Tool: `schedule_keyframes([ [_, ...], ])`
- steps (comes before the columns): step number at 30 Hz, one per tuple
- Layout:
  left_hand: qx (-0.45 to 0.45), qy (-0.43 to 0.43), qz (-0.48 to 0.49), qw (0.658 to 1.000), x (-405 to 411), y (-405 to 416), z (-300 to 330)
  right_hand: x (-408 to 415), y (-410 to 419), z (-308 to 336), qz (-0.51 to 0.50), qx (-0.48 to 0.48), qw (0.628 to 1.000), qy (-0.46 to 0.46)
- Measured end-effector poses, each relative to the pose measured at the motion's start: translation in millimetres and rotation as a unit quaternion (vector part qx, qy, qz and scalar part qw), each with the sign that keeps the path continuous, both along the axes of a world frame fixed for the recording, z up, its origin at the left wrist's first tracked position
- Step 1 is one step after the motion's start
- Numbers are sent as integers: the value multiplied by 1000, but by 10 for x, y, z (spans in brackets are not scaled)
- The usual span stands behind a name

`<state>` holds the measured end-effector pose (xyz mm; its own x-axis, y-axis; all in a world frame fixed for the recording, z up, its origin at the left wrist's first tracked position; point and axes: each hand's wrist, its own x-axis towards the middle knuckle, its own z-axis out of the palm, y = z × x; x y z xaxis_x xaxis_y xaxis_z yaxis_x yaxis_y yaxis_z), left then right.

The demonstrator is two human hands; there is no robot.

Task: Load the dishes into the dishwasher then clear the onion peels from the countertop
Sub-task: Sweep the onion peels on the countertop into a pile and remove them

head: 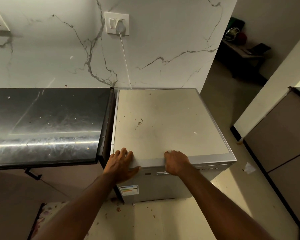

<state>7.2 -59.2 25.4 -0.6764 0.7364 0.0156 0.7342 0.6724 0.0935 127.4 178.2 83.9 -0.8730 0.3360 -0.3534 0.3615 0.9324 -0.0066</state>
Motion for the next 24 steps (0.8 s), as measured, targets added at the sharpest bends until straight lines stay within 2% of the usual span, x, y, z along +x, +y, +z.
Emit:
schedule_keyframes([
  [8,-28,-61,16,998,-276,252,255,-77,123,137,-36,-53,998,-21],
  [12,-56,-54,10,997,-541,462,413,-356,313,268,-48,-57,997,-5],
  [15,-40,-7,9,999,-900,689,603,-635,542,356,-37,-62,997,31],
  [19,13,79,32,996,-1605,1084,1156,-1027,905,526,-14,-62,994,84],
  [24,44,105,120,986,-2516,1392,2218,-1559,1339,877,33,-70,983,166],
])
